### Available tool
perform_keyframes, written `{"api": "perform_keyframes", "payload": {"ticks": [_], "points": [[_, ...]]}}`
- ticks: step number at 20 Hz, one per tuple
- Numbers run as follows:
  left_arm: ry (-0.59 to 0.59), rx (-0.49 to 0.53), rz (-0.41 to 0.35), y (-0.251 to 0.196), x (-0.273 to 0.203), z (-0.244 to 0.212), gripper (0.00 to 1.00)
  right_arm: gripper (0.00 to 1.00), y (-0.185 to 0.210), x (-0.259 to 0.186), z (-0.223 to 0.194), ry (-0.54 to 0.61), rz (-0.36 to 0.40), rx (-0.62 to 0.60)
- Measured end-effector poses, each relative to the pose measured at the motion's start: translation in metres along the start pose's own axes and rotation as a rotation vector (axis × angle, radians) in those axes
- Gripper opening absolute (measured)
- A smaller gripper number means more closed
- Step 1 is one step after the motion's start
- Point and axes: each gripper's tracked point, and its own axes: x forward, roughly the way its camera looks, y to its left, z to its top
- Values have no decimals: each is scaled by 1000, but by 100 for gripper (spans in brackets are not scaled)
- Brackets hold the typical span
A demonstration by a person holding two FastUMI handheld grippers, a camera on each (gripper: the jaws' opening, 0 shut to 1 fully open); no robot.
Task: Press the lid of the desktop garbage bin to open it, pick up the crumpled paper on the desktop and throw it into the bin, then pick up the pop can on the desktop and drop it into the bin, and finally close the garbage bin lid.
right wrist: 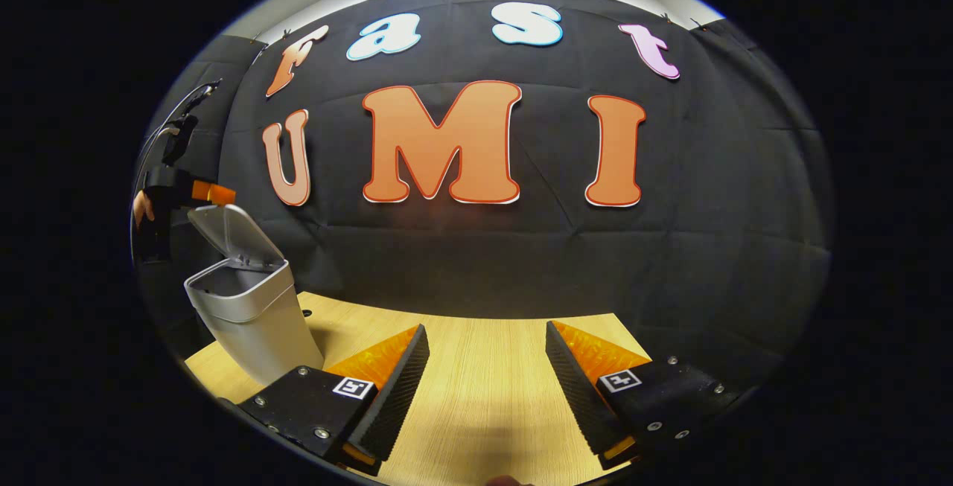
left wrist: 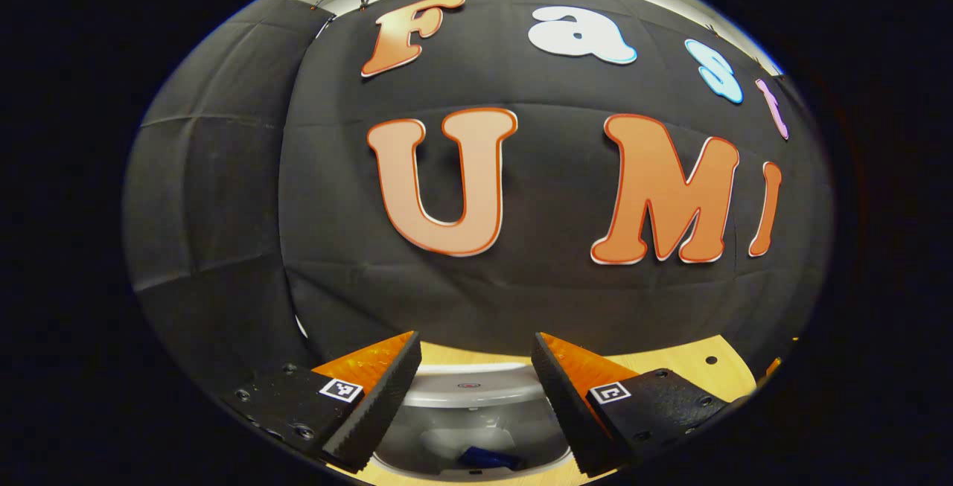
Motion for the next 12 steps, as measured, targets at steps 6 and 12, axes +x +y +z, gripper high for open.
{"api": "perform_keyframes", "payload": {"ticks": [6, 12], "points": [[164, -38, 3, -1, -12, -75, 95, 94, 1, -1, 0, -1, 12, -6], [225, -115, -16, -4, -24, -103, 95, 94, 1, -3, -3, 8, 20, -14]]}}
